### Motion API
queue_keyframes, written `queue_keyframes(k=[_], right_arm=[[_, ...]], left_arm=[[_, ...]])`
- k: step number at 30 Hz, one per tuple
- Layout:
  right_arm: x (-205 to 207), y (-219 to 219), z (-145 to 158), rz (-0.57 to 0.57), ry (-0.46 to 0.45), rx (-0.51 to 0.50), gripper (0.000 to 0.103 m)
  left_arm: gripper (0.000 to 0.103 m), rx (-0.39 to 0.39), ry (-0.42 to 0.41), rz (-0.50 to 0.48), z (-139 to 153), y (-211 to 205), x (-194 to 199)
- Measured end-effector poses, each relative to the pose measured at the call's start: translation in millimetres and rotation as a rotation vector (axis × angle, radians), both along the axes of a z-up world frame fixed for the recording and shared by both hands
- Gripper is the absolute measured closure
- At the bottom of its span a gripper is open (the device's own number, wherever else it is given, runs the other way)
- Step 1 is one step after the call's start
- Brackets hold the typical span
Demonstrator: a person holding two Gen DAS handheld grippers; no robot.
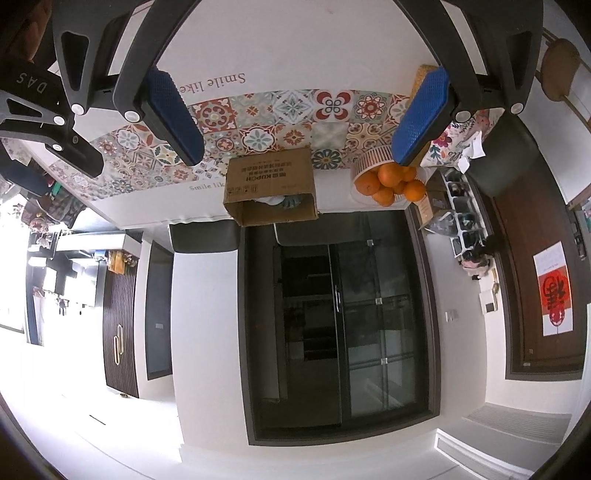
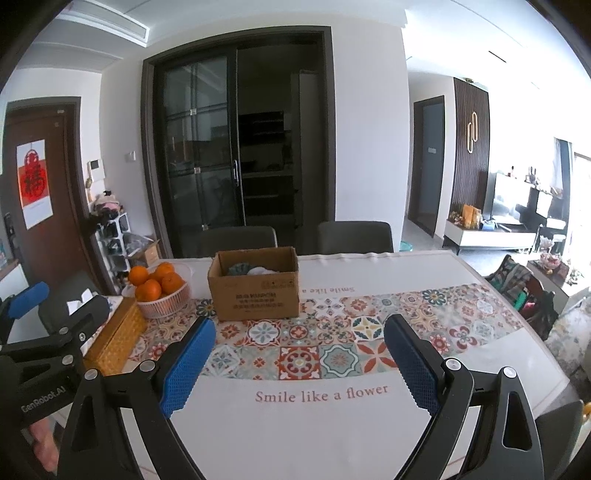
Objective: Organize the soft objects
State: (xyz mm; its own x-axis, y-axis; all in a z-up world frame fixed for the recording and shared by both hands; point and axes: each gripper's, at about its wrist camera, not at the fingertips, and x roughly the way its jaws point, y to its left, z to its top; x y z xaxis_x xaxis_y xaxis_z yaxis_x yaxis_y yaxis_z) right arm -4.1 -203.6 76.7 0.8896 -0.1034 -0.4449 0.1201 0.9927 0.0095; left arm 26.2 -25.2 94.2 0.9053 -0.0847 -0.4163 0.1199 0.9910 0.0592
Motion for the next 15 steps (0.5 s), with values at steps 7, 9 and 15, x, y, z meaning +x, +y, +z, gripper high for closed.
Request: queue_keyframes(k=[7, 9, 15], right_arm=[[-3.9, -4.2, -0.7, 0.002, -0.005, 0.002, 0.009], [-3.3, -3.5, -0.9, 0.004, -0.006, -0.001, 0.009], [-5.7, -4.8, 0.4, 0.012, -0.009, 0.000, 0.009]], left_arm=[[0.000, 0.004, -0.004, 0.000, 2.0, -1.2, -2.4], [0.000, 0.006, -0.006, 0.001, 2.6, -1.2, -4.4], [0.000, 0.005, -0.008, 0.007, 2.0, -1.8, -6.6]])
